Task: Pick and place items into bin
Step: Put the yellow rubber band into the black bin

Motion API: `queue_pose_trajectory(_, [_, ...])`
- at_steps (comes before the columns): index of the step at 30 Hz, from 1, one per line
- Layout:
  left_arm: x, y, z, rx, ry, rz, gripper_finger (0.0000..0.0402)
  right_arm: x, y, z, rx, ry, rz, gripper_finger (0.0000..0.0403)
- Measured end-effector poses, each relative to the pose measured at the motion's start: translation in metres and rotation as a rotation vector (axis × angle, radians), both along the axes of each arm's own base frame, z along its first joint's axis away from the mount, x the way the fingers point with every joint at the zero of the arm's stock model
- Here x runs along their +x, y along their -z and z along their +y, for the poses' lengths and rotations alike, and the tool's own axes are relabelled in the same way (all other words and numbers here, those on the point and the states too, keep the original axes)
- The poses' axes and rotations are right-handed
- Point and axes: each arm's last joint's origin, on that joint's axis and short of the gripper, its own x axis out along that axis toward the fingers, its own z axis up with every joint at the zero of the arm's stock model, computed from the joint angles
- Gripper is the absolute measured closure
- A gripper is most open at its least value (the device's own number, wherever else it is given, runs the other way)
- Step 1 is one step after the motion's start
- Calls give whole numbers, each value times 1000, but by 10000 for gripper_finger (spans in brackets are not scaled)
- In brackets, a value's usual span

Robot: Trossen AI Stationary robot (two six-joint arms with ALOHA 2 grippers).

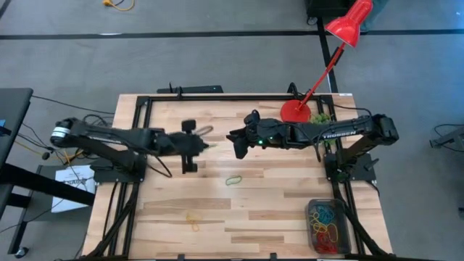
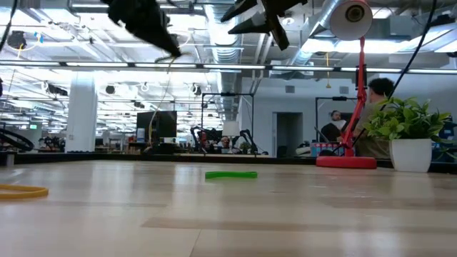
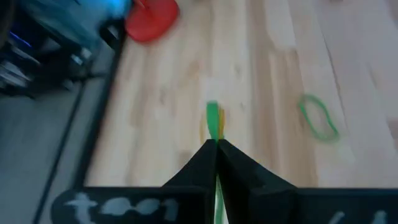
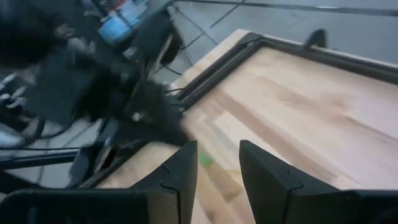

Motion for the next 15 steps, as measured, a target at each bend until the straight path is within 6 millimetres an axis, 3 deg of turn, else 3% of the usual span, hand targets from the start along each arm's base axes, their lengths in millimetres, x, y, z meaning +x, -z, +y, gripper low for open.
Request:
queue_pose_trajectory(7, [-13, -31, 18, 0, -31, -186, 401, 26, 7, 1, 7, -8, -166, 289])
queue_pose_trajectory(15, [-13, -25, 23, 1, -52, -137, 401, 48, 37, -8, 6, 17, -165, 289])
